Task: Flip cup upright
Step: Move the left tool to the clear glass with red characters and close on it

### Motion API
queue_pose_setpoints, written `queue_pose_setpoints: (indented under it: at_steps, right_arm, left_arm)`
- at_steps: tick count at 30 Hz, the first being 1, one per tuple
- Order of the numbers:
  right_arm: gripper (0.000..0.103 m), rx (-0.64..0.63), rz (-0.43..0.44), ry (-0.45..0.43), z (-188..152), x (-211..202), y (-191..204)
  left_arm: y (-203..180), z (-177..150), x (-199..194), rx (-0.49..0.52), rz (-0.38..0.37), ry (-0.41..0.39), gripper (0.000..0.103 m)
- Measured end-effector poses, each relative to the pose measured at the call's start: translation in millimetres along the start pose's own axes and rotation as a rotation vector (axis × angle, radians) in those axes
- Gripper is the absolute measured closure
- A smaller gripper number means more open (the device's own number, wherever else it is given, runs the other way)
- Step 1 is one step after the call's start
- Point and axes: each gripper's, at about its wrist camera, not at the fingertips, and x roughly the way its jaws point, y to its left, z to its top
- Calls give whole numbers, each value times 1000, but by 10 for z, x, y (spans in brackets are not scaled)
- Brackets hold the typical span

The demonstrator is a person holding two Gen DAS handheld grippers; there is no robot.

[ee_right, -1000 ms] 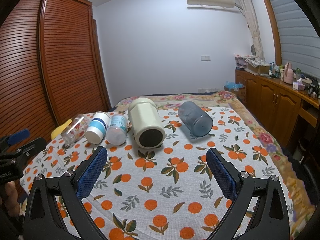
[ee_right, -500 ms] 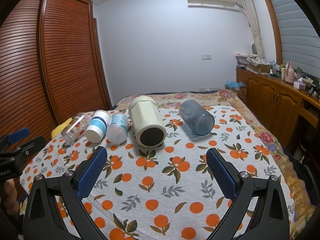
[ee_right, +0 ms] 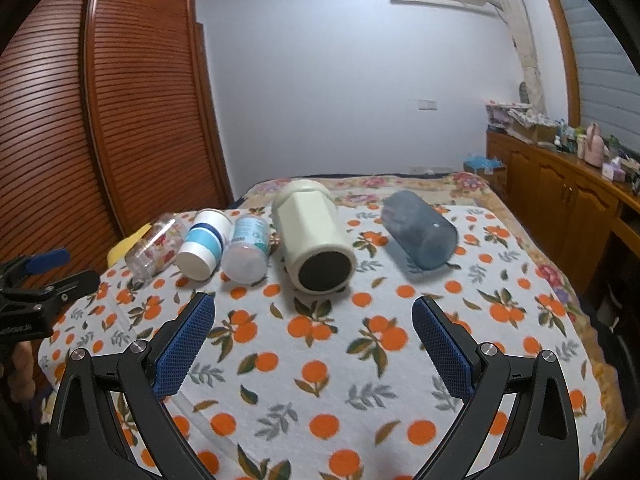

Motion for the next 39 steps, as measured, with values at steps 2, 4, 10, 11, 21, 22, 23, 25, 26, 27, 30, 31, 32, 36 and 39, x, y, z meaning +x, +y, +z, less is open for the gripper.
queue_pose_setpoints:
  at_steps: [2, 4, 10, 11, 21, 22, 23, 25, 26, 27, 30, 31, 32, 36, 39]
  right_arm:
    - [3, -14, 13, 8, 58, 71, 48]
    - [3, -29, 26, 17, 115, 149, 99]
    - [4, -87, 64, 58, 231, 412, 273]
    - [4, -93, 69, 66, 240, 449, 298]
    - [4, -133, 119, 120, 415, 832, 491]
    - [4, -136, 121, 123, 430, 860, 503]
    - [4, -140, 122, 127, 444, 886, 514]
    - [4, -148, 125, 133, 463, 945, 537]
    - [4, -151, 127, 136, 469, 963, 550]
    - [4, -154, 129, 139, 480, 985, 564]
    - [4, -159, 134, 150, 497, 1047, 580]
    - [4, -160, 137, 156, 502, 1074, 586]
    - [4, -161, 139, 160, 509, 1097, 589]
    - [4, -161, 153, 182, 521, 1189, 609]
    - [4, -168, 160, 193, 514, 1224, 632]
  left_arm:
    - [78, 25, 80, 4, 6, 11, 8]
    - [133, 43, 147, 6, 1, 23, 8]
    - [272, 91, 398, 29, -4, 74, 8]
    - [293, 96, 440, 32, -5, 86, 8]
    - [558, 220, 947, 32, -45, 223, 19]
    - [581, 245, 982, 35, -40, 232, 20]
    - [603, 268, 1006, 39, -35, 234, 21]
    - [645, 318, 1045, 37, -32, 237, 27]
    - [671, 348, 1074, 37, -32, 243, 27]
    - [681, 372, 1103, 41, -35, 250, 28]
    - [723, 426, 1238, 52, -43, 284, 30]
    - [736, 439, 1290, 48, -54, 301, 31]
    - [746, 446, 1350, 41, -68, 321, 31]
    - [789, 459, 1524, 1, -102, 376, 35]
    - [838, 457, 1617, -20, -98, 397, 35]
